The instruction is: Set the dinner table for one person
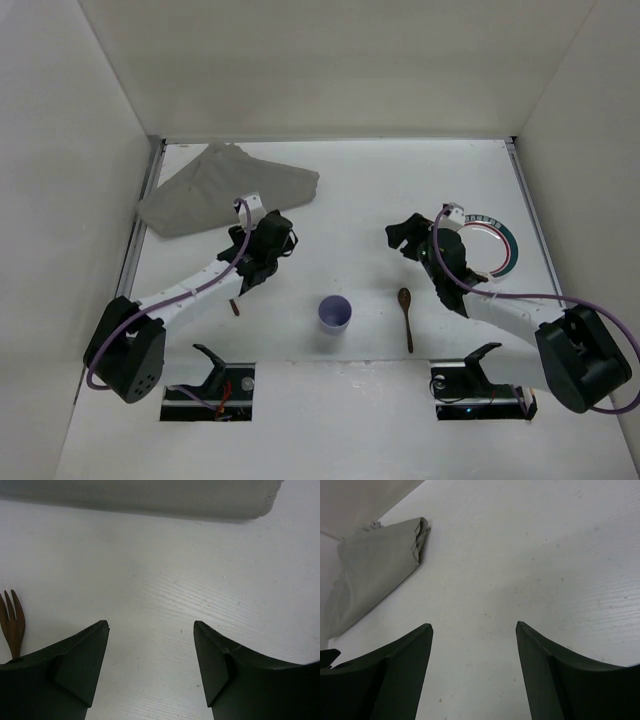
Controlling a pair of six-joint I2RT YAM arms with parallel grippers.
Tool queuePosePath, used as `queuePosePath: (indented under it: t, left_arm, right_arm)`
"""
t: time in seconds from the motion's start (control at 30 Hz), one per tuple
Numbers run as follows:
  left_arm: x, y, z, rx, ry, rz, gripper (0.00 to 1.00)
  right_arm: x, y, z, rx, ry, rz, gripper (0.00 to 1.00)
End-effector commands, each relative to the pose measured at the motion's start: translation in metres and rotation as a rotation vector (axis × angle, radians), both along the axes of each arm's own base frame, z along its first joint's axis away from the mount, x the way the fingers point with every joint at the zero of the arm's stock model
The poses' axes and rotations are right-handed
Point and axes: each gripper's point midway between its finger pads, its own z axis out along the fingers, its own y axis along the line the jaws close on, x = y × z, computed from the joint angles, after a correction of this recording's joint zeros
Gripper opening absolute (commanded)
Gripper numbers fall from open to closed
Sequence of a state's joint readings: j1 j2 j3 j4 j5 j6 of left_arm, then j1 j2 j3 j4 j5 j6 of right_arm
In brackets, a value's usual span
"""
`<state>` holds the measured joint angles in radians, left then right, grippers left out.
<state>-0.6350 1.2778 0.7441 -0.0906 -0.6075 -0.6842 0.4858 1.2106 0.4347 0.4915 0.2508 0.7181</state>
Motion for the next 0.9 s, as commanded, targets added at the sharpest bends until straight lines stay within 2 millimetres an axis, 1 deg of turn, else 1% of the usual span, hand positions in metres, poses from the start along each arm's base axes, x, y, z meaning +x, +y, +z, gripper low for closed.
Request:
queuePosePath:
  t: [0.0, 0.1, 0.13, 0.2, 0.27, 0.33, 0.37, 0.4, 0.43, 0.47, 0.5, 0.53, 0.6, 0.67, 0.7, 0.77, 0.8, 0.83, 0.87]
  left_arm:
    - [0.010, -0.001, 0.015, -0.021, -0.057, -0.004, 0.67]
    - [0.018, 0.000, 0.031, -0.037, -0.107, 0.006, 0.68]
    - [0.021, 0.000, 0.035, -0.043, -0.126, 0.009, 0.67]
    - [0.029, -0.002, 0.039, -0.050, -0.145, 0.014, 0.64]
    - [0.034, -0.008, 0.042, -0.048, -0.150, 0.004, 0.64]
    - [0.035, -0.014, 0.042, -0.052, -0.159, -0.006, 0.64]
    - [0.038, -0.016, 0.042, -0.057, -0.166, -0.005, 0.64]
    - [0.040, -0.018, 0.042, -0.062, -0.168, -0.006, 0.65]
    - [0.042, -0.019, 0.044, -0.070, -0.176, -0.006, 0.65]
    - [0.043, -0.018, 0.045, -0.072, -0.181, -0.006, 0.66]
    - [0.045, -0.017, 0.049, -0.076, -0.198, 0.003, 0.65]
    - [0.049, -0.014, 0.052, -0.080, -0.217, 0.012, 0.64]
    - [0.060, -0.008, 0.056, -0.102, -0.248, 0.030, 0.54]
    - [0.072, -0.003, 0.059, -0.117, -0.257, 0.047, 0.39]
    - [0.077, -0.003, 0.058, -0.123, -0.257, 0.049, 0.35]
    - [0.090, 0.001, 0.052, -0.125, -0.252, 0.071, 0.24]
    - [0.095, 0.004, 0.050, -0.123, -0.252, 0.083, 0.21]
    - [0.104, 0.009, 0.043, -0.112, -0.245, 0.104, 0.16]
    - [0.110, 0.013, 0.039, -0.114, -0.240, 0.118, 0.15]
  right_arm:
    - [0.006, 0.001, 0.019, 0.027, -0.073, -0.015, 0.74]
    - [0.007, 0.005, 0.017, 0.026, -0.065, -0.003, 0.74]
    - [0.008, 0.004, 0.018, 0.024, -0.069, -0.006, 0.74]
    - [0.007, 0.003, 0.020, 0.023, -0.074, -0.010, 0.74]
    - [0.007, 0.005, 0.018, 0.028, -0.068, -0.003, 0.71]
    - [0.006, 0.006, 0.020, 0.028, -0.072, 0.005, 0.60]
    - [0.006, 0.005, 0.021, 0.027, -0.077, 0.005, 0.52]
    - [0.006, 0.004, 0.022, 0.027, -0.079, -0.001, 0.41]
    - [0.006, 0.004, 0.022, 0.026, -0.078, -0.003, 0.31]
    - [0.006, 0.005, 0.020, 0.025, -0.068, 0.004, 0.24]
    - [0.006, 0.006, 0.019, 0.023, -0.064, 0.007, 0.20]
    - [0.006, 0.007, 0.020, 0.021, -0.061, 0.011, 0.18]
    - [0.006, 0.008, 0.021, 0.019, -0.060, 0.016, 0.17]
    - [0.006, 0.010, 0.018, 0.016, -0.055, 0.019, 0.18]
    - [0.007, 0.011, 0.018, 0.014, -0.051, 0.020, 0.18]
    - [0.007, 0.015, 0.016, 0.013, -0.046, 0.032, 0.21]
    - [0.007, 0.014, 0.016, 0.014, -0.049, 0.030, 0.24]
    - [0.008, 0.014, 0.015, 0.015, -0.047, 0.028, 0.25]
    - [0.007, 0.015, 0.013, 0.013, -0.043, 0.031, 0.26]
